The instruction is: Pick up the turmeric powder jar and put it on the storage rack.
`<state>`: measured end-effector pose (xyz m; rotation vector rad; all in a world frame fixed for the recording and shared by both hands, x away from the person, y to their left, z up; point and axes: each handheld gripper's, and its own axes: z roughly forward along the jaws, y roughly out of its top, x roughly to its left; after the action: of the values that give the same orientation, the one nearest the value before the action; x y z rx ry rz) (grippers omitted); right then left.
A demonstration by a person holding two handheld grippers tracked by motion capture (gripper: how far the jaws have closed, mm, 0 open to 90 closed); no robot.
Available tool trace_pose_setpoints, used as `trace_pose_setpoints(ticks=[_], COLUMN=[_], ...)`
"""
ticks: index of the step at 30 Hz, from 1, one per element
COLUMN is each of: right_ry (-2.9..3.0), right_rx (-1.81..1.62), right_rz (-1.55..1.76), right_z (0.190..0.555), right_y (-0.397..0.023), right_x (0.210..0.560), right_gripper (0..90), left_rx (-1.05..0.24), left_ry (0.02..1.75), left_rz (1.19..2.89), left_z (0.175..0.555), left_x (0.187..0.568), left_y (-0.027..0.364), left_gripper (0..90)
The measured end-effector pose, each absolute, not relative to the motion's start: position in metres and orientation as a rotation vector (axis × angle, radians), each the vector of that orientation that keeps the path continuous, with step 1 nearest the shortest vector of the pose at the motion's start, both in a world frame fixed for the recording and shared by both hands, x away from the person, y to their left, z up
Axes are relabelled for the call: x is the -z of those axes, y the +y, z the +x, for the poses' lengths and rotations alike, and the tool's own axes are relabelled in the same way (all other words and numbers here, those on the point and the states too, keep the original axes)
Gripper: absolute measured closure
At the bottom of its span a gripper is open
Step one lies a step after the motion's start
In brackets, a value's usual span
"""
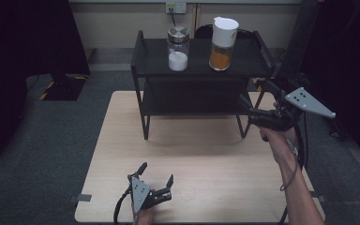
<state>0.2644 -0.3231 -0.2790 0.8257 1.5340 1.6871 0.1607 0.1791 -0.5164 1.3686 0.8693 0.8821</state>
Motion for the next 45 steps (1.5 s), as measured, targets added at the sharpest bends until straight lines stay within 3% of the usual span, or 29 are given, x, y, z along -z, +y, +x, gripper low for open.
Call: trace_pose_setpoints(ticks=[12,27,45], right_ry=[1.506,1.441,1.438], right_rx=[-1.694,-1.608,-1.516], right_rz=[0.901,1.026,1.064], right_z=[0.228,0.191,0.167], right_y=[-0.336,-0.319,-0.309], right_x=[0.328,0.428,0.474], right_gripper=[0.0,0.0,0.0], left_rx=[-0.881,-0.878,-0.879], left_ry=[0.868,0.866,0.866], left_rz=[1.369,1.369,1.369], left_z=[0.161,0.161,0.161], left_x=[0.517,0.517,0.517], left_y=[0.179,0.180,0.180], left_gripper=[0.0,0.0,0.0])
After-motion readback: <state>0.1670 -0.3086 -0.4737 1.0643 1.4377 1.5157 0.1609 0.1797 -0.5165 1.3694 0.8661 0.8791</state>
